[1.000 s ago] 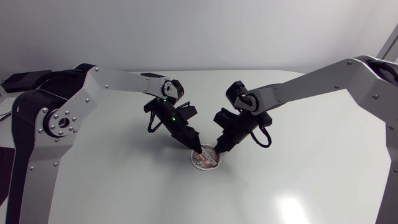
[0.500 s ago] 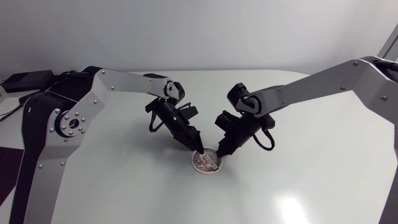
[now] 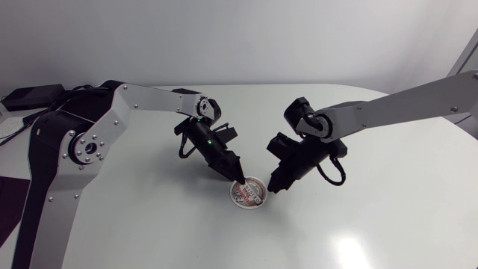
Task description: Turn the coaster over.
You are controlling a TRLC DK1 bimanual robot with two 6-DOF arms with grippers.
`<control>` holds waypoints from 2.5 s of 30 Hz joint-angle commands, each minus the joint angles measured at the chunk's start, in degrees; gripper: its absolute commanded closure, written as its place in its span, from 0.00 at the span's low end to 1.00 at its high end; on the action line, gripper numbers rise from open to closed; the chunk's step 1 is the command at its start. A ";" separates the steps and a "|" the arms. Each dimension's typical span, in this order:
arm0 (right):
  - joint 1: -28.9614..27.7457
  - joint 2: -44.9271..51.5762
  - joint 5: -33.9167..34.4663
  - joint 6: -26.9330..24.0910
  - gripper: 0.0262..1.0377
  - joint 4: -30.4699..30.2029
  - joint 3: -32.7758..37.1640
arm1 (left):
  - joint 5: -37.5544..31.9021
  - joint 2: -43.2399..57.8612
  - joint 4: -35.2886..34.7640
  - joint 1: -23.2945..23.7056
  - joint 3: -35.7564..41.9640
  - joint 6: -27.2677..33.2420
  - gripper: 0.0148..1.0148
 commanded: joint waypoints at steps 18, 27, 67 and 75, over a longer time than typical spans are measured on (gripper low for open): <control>4.52 3.83 -0.45 -0.01 0.98 2.26 -3.07 | -3.99 7.75 -0.68 0.92 -2.95 0.72 0.21; 4.52 5.24 -1.41 -0.01 0.98 1.73 -2.37 | -3.99 8.72 -0.85 0.92 -2.07 0.72 0.21; 4.70 -1.27 -1.85 0.08 0.98 -0.20 -4.04 | -4.60 9.42 -2.43 0.74 -2.16 2.04 0.25; 4.79 -3.55 -1.85 0.34 0.98 -1.70 -5.00 | -4.60 9.42 -2.43 0.74 -2.16 2.04 0.25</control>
